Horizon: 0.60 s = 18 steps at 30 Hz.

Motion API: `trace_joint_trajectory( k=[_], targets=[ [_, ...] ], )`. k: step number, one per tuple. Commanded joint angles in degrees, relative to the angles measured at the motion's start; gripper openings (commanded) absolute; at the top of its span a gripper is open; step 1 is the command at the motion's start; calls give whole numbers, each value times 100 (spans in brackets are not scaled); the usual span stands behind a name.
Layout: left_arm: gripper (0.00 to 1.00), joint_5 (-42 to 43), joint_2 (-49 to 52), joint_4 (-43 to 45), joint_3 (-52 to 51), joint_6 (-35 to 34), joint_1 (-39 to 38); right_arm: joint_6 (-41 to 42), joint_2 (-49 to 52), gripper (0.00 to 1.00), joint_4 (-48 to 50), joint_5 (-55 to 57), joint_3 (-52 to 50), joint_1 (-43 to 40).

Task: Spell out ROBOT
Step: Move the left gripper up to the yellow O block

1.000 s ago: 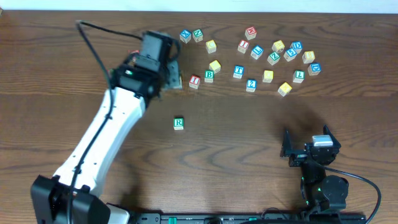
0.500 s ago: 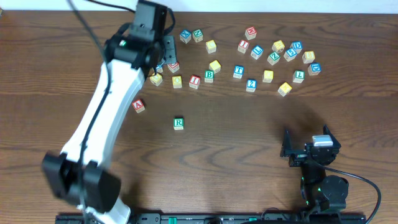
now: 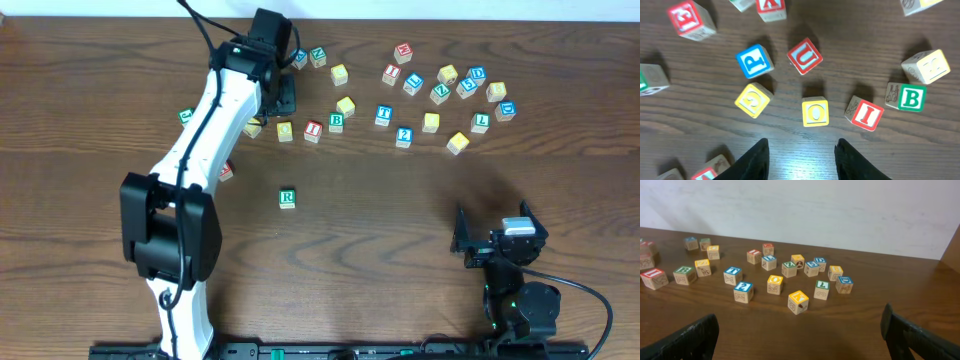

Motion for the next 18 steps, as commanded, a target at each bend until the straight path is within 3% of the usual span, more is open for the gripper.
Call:
trace_joint_trajectory(
  k=[1, 18],
  targets=[
    [42, 173, 160, 9, 184, 74, 26, 68, -2, 99, -24, -33, -7, -39],
    [42, 466, 363, 4, 184, -55, 20, 68, -2, 99, -24, -31, -7, -39]
  ],
)
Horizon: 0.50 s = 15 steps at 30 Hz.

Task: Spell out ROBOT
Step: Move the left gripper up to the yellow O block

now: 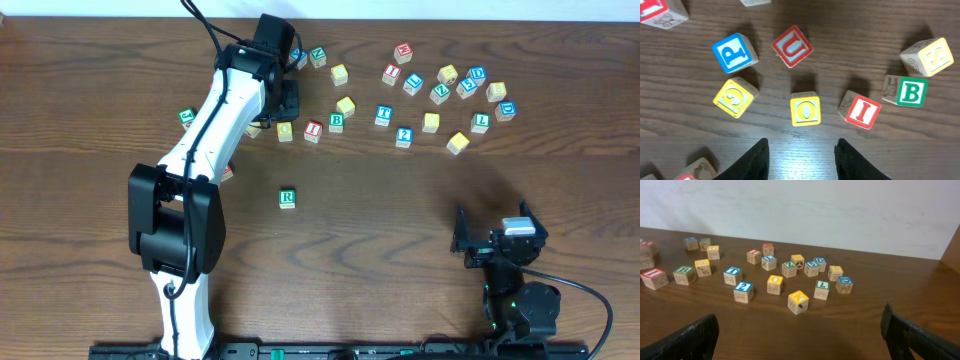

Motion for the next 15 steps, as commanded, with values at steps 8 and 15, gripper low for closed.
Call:
trace_joint_trajectory(
  k=[8, 15],
  targets=[
    [42, 155, 542, 2, 179, -31, -42, 68, -2, 99, -26, -31, -4, -39],
    [42, 155, 820, 2, 179, -28, -107, 68, -2, 99, -26, -33, -4, -39]
  ],
)
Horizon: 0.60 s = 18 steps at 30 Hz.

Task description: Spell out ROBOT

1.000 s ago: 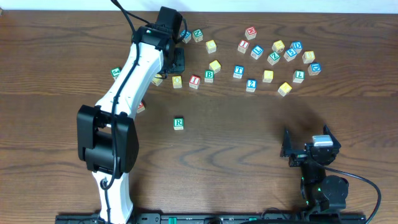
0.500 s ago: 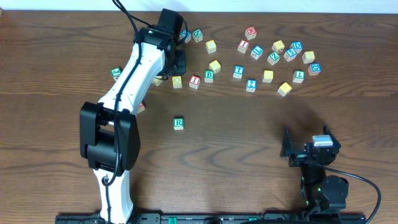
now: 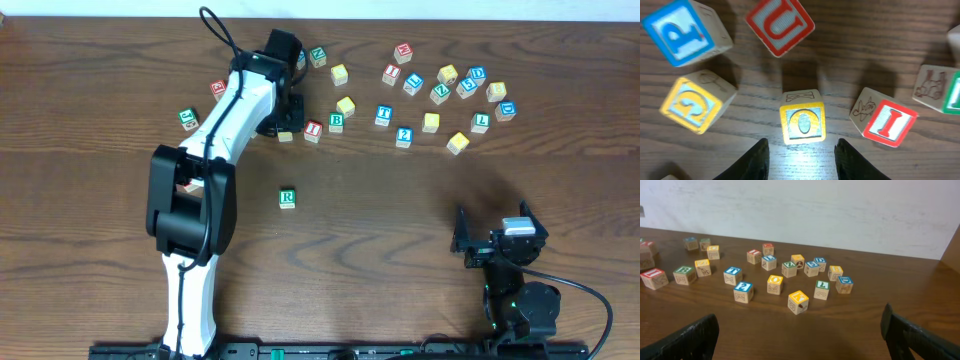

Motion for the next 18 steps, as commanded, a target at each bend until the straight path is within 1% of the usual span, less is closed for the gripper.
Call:
trace_joint_trajectory(
  k=[1, 15, 17, 18],
  targets=[
    [43, 55, 118, 0, 131, -26, -52, 68, -2, 99, -26, -33, -4, -39],
    [44, 7, 136, 76, 131, -24, -107, 68, -2, 99, -26, -31, -4, -39],
    [44, -15, 136, 92, 131, -24, -105, 68, -2, 99, -26, -31, -4, -39],
    [48, -35, 136, 92, 131, -24, -105, 68, -2, 99, -26, -31, -4, -39]
  ],
)
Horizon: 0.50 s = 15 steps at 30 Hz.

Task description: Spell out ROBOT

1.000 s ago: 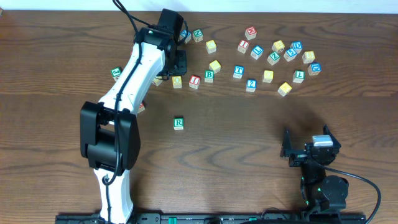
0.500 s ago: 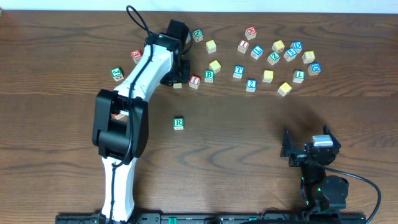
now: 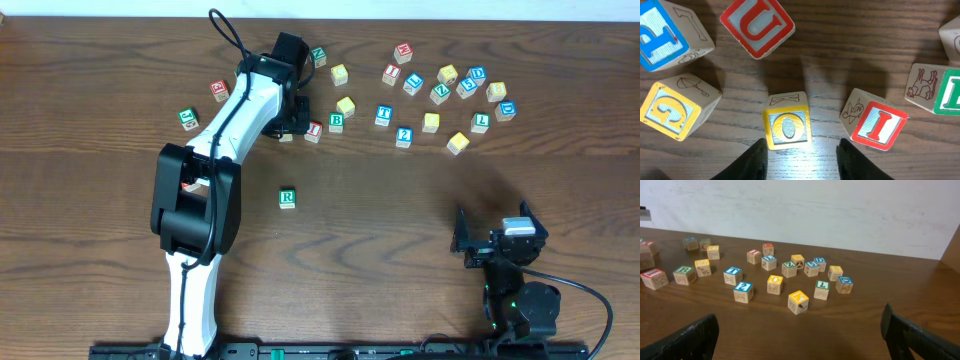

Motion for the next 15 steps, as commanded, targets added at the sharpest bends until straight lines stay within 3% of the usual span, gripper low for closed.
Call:
trace_joint_trajectory(
  k=[1, 15],
  targets=[
    [49, -44, 68, -9, 131, -26, -4, 70, -2, 99, -26, -33, -4, -39],
    [53, -120, 68, 48, 131, -26, -2, 70, -2, 99, -26, -31, -4, -39]
  ],
)
